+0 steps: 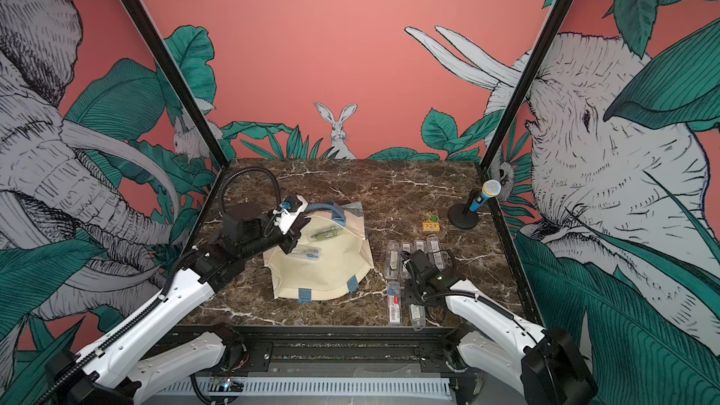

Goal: Take out the compass set from the canvas bag
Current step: Place the compass set at the center of the board.

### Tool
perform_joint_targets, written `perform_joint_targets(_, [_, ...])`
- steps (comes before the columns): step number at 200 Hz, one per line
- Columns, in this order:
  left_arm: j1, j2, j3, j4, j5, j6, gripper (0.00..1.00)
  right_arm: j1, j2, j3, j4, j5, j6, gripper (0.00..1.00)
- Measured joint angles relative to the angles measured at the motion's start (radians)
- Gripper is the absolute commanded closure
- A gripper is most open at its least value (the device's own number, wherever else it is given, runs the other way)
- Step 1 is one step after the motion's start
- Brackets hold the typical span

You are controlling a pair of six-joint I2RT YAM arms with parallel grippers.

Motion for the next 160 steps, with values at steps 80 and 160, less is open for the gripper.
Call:
perform_joint_targets(80, [0.000,0.000,0.000,0.000,0.006,0.000,1.00,-0.002,-0.056,0.000,-0.069,-0.007,0.033,0.35])
perform_joint_targets(160, [0.000,0.000,0.000,0.000,0.012,0.000,1.00,-0.001,0.014,0.000,-0.050,-0.020,0.089,0.36])
